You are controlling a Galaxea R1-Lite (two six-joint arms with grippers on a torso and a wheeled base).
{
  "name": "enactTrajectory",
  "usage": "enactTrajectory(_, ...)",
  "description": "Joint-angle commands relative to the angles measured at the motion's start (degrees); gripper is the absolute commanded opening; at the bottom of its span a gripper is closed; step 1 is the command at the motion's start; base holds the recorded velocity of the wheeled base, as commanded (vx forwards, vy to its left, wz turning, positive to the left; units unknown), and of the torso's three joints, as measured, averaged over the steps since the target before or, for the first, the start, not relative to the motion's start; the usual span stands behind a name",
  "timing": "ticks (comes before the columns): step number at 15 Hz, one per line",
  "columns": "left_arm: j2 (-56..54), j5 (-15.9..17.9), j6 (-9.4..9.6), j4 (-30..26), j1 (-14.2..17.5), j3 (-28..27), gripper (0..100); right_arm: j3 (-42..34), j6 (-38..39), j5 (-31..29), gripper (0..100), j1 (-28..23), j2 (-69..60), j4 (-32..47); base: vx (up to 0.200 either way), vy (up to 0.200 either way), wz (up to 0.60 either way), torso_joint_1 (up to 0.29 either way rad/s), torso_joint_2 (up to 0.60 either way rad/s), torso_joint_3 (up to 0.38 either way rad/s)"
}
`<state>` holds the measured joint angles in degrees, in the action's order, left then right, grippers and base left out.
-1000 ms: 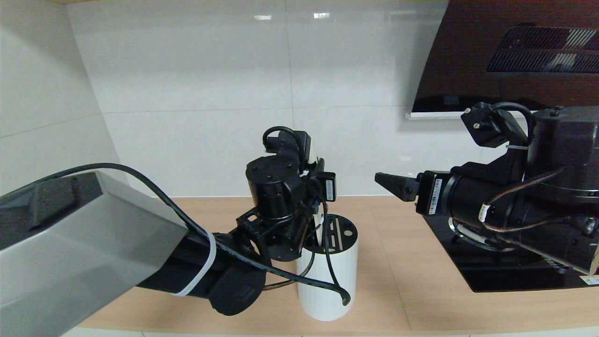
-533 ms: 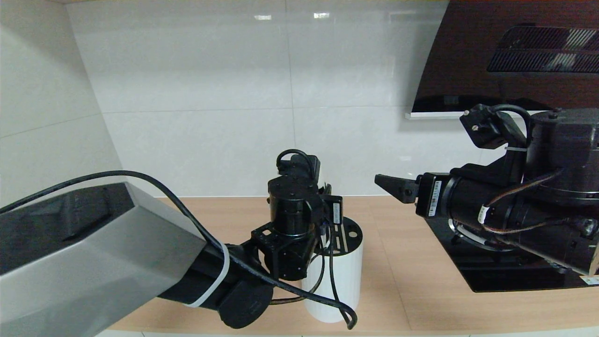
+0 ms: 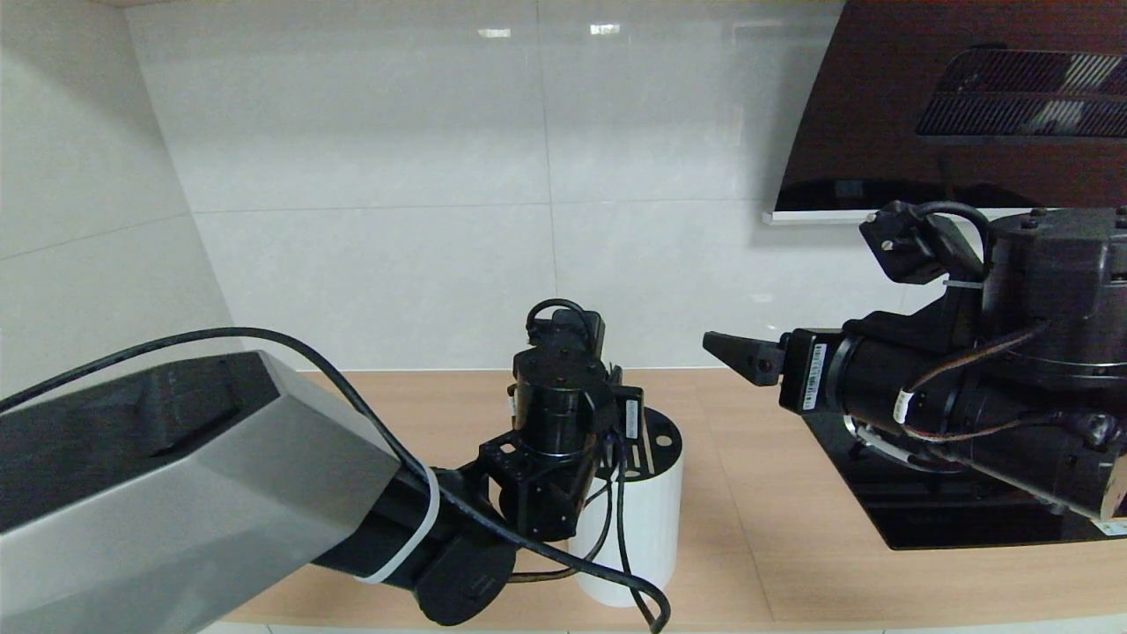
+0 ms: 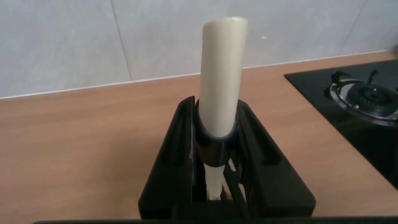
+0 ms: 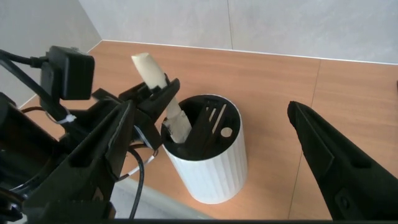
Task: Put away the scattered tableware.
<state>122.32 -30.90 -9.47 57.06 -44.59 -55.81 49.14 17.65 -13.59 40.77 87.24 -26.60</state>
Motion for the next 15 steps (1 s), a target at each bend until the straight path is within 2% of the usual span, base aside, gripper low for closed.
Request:
enactTrajectory(1,0.29,-0.03,-0.02,0.06,-0.06,0.00,0,-0.01,0.01,-0.03,100,0.02,0.13,0.06,0.000,0.000,0.00,0.000,0.00,0.000)
enactTrajectory(2,0.29,-0.03,-0.02,0.06,-0.06,0.00,100,-0.01,0.01,-0.03,100,0.02,0.13,-0.03,0.000,0.000,0.00,0.000,0.00,0.000)
enactTrajectory(8,-0.59,-0.03,-0.02,0.15,-0.14,0.09,100,-0.10,0.01,-0.03,100,0.02,0.13,-0.03,0.000,0.000,0.00,0.000,0.00,0.000)
enactTrajectory(10,-6.30,-0.03,0.07,0.15,-0.67,2.20,100,-0.10,0.01,-0.03,100,0.02,0.04,-0.03,0.000,0.000,0.00,0.000,0.00,0.000)
enactTrajectory(12,-17.12,1.11,0.42,-0.64,-0.58,5.71,100,-0.10,-0.07,-0.38,100,-0.07,-0.75,-0.03,0.000,0.000,0.00,0.000,0.00,0.000)
enactTrajectory(13,-23.53,3.57,0.42,-2.92,-0.41,7.91,100,-0.36,-0.16,-0.47,100,-0.07,-1.89,0.06,0.000,0.000,0.00,0.000,0.00,0.000)
enactTrajectory(14,-30.12,6.65,0.77,-7.76,-0.32,10.72,100,-0.54,-0.60,-0.65,100,-0.16,-3.12,0.23,0.000,0.000,0.00,0.000,0.00,0.000)
enactTrajectory(15,-37.59,10.07,2.53,-15.76,-0.06,13.09,100,-1.15,-2.45,-1.26,100,-0.95,-5.15,0.41,0.000,0.000,0.00,0.000,0.00,0.000)
